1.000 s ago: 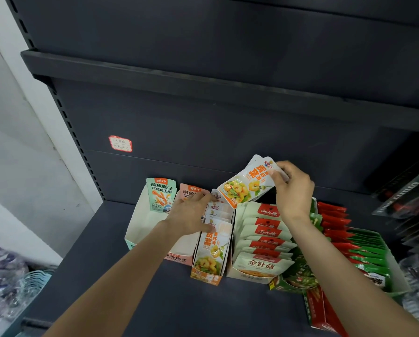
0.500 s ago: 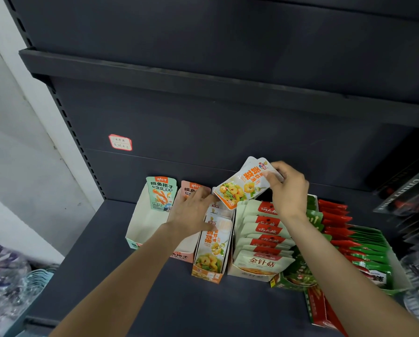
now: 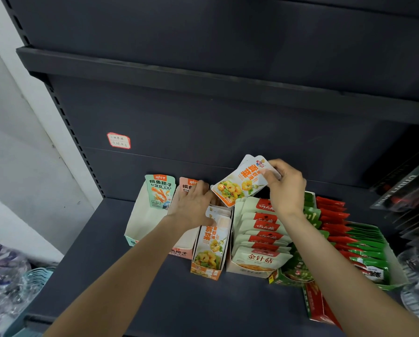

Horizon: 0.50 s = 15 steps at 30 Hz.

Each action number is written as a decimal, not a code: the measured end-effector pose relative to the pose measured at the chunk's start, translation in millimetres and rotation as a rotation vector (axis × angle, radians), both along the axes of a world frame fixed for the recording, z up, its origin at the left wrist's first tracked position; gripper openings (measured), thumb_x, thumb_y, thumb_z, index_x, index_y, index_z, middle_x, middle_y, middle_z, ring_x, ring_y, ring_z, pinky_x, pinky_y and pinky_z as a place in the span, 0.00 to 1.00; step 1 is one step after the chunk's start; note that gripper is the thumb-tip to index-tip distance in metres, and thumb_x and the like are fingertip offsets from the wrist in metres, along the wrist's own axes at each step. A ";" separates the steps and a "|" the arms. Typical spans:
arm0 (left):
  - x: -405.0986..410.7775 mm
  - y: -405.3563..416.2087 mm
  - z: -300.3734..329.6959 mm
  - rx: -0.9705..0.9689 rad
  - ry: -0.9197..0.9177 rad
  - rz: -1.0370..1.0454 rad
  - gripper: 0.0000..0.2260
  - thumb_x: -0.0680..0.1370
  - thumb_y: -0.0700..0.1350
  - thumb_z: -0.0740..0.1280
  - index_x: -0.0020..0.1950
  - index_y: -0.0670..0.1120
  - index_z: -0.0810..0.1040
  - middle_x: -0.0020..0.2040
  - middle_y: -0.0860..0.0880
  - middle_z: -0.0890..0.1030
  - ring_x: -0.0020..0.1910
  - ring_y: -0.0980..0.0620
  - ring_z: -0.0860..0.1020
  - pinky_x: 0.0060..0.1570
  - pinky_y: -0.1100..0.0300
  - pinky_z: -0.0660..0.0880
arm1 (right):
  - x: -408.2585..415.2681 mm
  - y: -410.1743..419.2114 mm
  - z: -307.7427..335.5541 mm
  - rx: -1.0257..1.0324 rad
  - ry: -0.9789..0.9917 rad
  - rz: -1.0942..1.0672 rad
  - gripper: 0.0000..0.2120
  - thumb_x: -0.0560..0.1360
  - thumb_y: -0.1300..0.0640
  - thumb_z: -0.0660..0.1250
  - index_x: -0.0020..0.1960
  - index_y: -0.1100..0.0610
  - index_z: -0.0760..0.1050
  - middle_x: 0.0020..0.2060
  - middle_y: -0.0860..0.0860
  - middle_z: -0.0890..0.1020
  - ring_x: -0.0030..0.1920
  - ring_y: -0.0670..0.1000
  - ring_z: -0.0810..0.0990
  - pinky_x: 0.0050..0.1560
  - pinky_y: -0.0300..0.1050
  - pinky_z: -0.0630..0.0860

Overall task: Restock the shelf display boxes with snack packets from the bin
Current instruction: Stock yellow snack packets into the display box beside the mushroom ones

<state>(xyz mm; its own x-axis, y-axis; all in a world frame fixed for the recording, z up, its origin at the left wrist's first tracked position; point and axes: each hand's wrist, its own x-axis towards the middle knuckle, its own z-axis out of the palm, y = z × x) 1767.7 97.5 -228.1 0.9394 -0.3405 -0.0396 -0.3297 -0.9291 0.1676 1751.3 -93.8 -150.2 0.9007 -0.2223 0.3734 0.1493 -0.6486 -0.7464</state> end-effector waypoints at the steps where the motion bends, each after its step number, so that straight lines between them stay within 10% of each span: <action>1: -0.9 0.1 0.9 -0.006 -0.010 -0.003 0.25 0.69 0.57 0.72 0.62 0.50 0.70 0.65 0.48 0.63 0.66 0.48 0.63 0.64 0.50 0.62 | -0.4 0.8 0.6 -0.002 -0.005 0.002 0.04 0.77 0.61 0.65 0.49 0.58 0.79 0.44 0.49 0.82 0.46 0.48 0.80 0.43 0.36 0.73; 15: -27.4 21.6 11.5 -0.504 0.204 0.019 0.11 0.70 0.46 0.74 0.47 0.53 0.74 0.44 0.58 0.75 0.46 0.60 0.73 0.43 0.67 0.69 | -1.7 6.7 3.0 0.151 0.042 0.128 0.04 0.76 0.59 0.66 0.50 0.55 0.79 0.45 0.49 0.83 0.48 0.47 0.82 0.45 0.51 0.81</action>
<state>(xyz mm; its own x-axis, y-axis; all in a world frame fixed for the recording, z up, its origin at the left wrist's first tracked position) 1740.2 119.1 -216.6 0.9357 -0.3478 -0.0584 -0.2279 -0.7227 0.6525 1749.5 -87.1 -147.2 0.9392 -0.1556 0.3062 0.1902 -0.5065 -0.8410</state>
